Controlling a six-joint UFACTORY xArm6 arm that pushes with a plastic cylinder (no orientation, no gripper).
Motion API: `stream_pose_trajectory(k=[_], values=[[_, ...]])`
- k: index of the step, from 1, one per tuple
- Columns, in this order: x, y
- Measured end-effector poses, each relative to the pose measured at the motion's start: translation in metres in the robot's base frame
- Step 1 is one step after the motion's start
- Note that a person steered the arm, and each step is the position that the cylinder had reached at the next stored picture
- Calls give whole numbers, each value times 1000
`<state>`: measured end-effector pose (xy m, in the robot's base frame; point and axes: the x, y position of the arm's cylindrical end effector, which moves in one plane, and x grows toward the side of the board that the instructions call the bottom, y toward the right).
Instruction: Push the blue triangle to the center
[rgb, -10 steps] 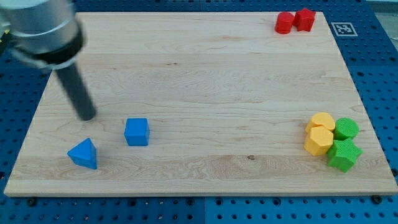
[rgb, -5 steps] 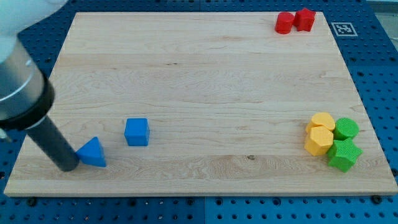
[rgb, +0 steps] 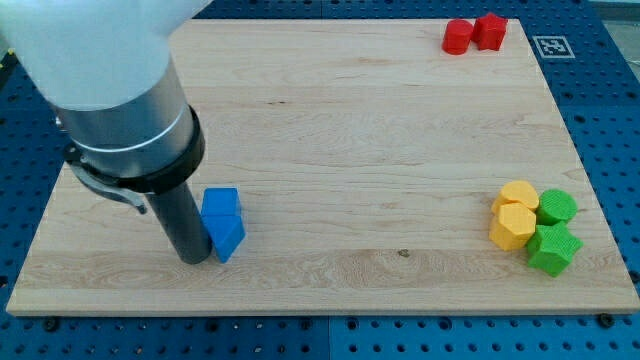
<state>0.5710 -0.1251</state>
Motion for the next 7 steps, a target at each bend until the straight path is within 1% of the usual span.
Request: stream_pose_trajectory(k=[1,3,5,7], values=[[0,20],[-7,80],[-10,85],[-24,78]])
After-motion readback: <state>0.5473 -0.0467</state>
